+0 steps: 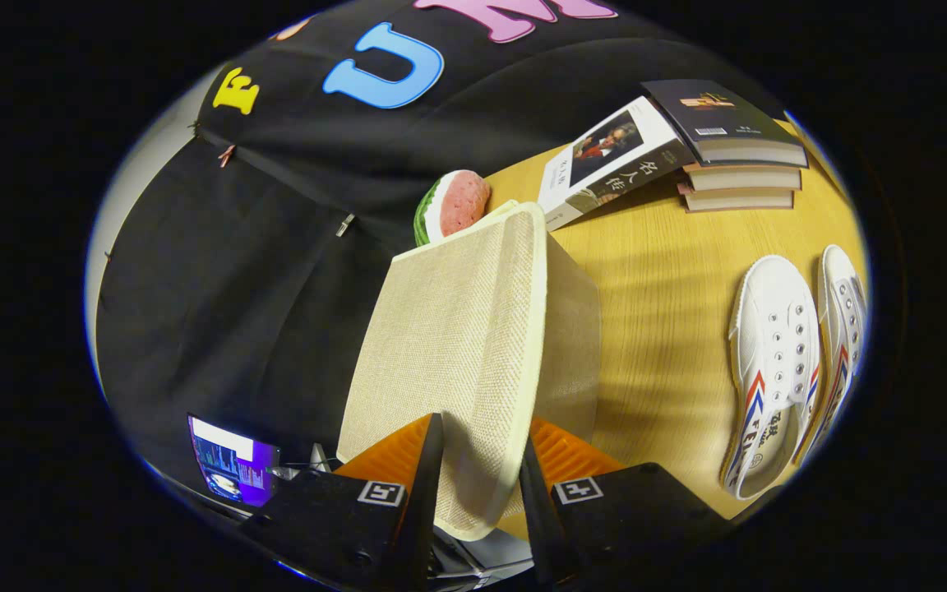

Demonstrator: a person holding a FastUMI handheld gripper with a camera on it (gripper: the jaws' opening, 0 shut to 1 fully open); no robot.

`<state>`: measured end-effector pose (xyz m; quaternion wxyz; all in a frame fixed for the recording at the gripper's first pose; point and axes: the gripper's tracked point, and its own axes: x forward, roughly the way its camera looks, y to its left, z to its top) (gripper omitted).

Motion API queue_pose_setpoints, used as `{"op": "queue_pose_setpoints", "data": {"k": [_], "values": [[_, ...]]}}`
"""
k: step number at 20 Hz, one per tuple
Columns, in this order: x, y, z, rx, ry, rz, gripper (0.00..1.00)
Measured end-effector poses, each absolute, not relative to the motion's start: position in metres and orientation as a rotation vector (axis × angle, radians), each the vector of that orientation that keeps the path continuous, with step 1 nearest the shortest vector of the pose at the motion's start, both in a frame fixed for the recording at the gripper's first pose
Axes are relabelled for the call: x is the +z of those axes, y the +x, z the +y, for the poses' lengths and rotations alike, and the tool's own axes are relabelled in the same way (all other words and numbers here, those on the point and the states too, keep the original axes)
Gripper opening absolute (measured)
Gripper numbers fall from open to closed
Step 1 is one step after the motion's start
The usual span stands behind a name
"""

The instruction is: Open the storage box then place both shoes into the box .Put the left shoe in first, then the right shoe, with the right side of both shoes facing outward in a uniform manner.

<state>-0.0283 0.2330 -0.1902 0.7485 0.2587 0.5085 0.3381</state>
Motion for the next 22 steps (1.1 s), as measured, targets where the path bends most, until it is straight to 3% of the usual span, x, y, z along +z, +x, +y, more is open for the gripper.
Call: {"op": "queue_pose_setpoints", "data": {"k": [1, 3, 4, 6, 13, 22], "values": [[-0.191, -0.026, 0.232, 0.724, 0.580, 1.124, 0.51], [-0.188, -0.022, 0.228, 0.692, 0.605, 1.134, 0.36], [-0.189, -0.020, 0.227, 0.678, 0.607, 1.137, 0.21], [-0.188, -0.020, 0.229, 0.683, 0.606, 1.139, 0.11], [-0.171, -0.020, 0.225, 0.667, 0.651, 1.146, 0.05], [-0.080, -0.025, 0.279, 0.802, 0.710, 1.062, 0.05]]}}
